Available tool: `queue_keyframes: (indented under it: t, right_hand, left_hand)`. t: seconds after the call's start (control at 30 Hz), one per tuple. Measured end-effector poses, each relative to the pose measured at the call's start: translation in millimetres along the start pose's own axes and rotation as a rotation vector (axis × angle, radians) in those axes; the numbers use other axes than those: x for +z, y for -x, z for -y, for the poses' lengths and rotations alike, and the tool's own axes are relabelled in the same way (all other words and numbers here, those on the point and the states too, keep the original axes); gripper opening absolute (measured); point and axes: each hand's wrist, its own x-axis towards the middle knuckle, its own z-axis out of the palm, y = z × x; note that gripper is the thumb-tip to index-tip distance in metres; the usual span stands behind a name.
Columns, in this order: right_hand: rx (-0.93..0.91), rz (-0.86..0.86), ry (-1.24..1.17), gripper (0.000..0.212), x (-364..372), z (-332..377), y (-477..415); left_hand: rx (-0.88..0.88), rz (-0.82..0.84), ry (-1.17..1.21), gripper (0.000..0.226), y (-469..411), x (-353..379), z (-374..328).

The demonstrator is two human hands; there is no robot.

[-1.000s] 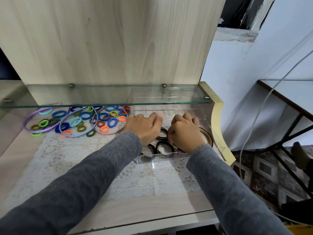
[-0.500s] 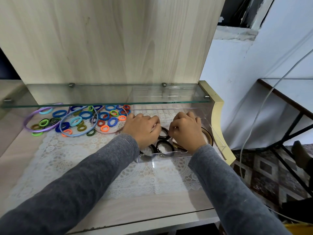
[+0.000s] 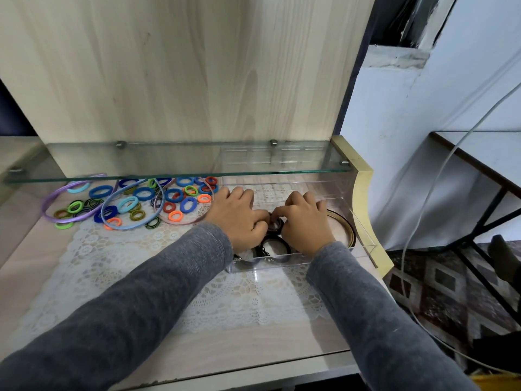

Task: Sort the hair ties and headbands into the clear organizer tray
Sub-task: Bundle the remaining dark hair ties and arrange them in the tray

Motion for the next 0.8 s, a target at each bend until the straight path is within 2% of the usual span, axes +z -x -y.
queue_keyframes:
  t: [0.23,0.4,0.57,0.8]
  right_hand:
    - [0.016,-0.023,0.006,0.031,0.5,-2.2,0.8]
    - [0.030,-0.038,0.023,0.028,-0.2,-1.8,1.2]
    - [0.029,-0.043,0.008,0.028,-0.5,-2.1,2.0]
    - [0.024,-0.041,-0.018,0.027,-1.1,-2.7,2.6]
  left_hand:
    - [0.015,-0.009,-0.045,0.060,1.3,-1.6,0.1]
    - [0.025,0.001,-0.053,0.044,1.5,-1.2,-0.1]
    - [0.000,-0.004,-0.015,0.060,3.1,0.2,1.8]
    - [-0.016,-0.013,0.030,0.058,2.7,3.3,2.0]
